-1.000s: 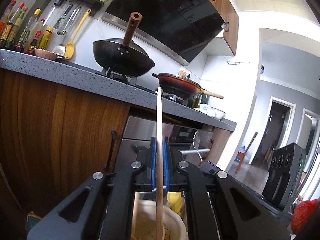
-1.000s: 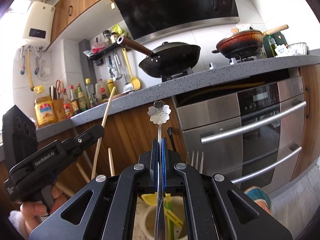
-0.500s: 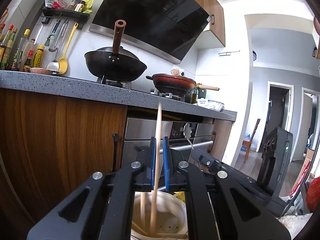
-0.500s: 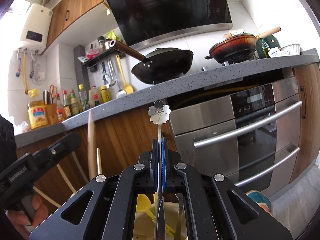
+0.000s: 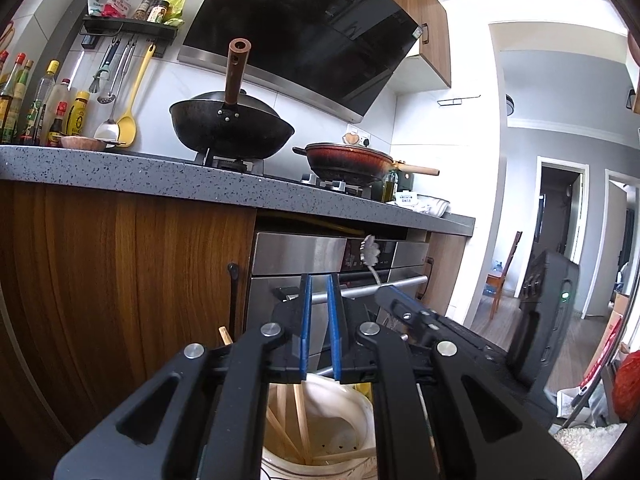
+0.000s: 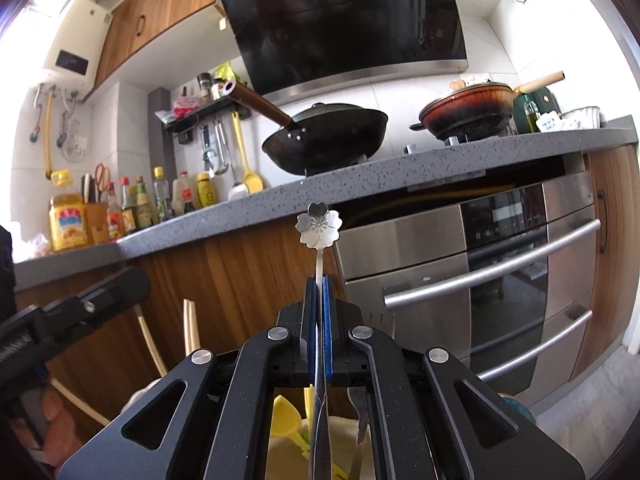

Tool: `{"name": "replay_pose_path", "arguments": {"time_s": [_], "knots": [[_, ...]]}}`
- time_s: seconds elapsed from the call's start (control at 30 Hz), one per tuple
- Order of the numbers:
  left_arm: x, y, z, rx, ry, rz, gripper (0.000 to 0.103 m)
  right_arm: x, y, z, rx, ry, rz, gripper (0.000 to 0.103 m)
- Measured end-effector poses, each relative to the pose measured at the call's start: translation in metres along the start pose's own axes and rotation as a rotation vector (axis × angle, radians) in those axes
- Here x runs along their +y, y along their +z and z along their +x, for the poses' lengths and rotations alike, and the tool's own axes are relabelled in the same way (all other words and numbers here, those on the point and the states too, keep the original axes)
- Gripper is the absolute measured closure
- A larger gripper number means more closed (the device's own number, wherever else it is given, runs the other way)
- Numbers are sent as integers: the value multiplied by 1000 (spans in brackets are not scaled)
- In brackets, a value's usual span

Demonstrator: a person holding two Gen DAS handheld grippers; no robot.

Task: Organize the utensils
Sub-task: 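Drop the chopstick into the tall cup while the right tool drops the spoon into the short cup, then move both open tools back down over the last utensils on the placemat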

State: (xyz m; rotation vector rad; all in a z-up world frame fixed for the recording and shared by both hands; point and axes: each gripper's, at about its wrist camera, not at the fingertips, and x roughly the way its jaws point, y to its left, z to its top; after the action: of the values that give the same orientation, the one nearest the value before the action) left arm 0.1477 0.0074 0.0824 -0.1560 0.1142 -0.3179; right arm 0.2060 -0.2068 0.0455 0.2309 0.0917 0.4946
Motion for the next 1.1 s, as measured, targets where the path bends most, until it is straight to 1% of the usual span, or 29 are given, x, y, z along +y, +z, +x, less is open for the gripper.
{"name": "replay_pose_path", "arguments": {"time_s": [0.07,0.2,0.37,0.43,0.47,0.5,0.53,0.67,0.7,0.8,0.9,0.97,1.07,1.1], "knots": [[-1,1,-2,0,-2,8,95,-1,-3,1,0,-10,-9,99],[-2,2,-7,3,5,10,95,-4,-7,1,29,-22,-13,99],[-1,4,-18,19,39,24,95,-3,-6,-17,50,-21,-22,99],[0,2,-21,29,52,25,94,-3,-9,-24,80,-12,-23,99],[0,1,-23,34,61,26,92,-4,-11,-26,94,-7,-18,99],[1,-1,-24,40,71,24,86,-3,-13,-27,105,-2,-15,99],[2,-3,-26,46,77,22,83,-3,-16,-29,124,9,-13,99],[5,-11,-29,72,112,21,82,4,-26,-29,187,6,-48,99],[5,-12,-30,74,119,24,80,6,-28,-29,199,1,-57,99],[4,-15,-35,76,133,31,64,6,-30,-30,225,2,-56,99],[2,-16,-41,74,149,43,61,5,-31,-34,235,4,-48,98],[0,-16,-47,73,160,49,55,5,-30,-41,233,9,-42,90],[-2,-16,-58,70,175,56,51,6,-28,-53,232,10,-38,78],[-2,-17,-62,69,182,58,47,6,-27,-57,234,8,-35,70]]}}
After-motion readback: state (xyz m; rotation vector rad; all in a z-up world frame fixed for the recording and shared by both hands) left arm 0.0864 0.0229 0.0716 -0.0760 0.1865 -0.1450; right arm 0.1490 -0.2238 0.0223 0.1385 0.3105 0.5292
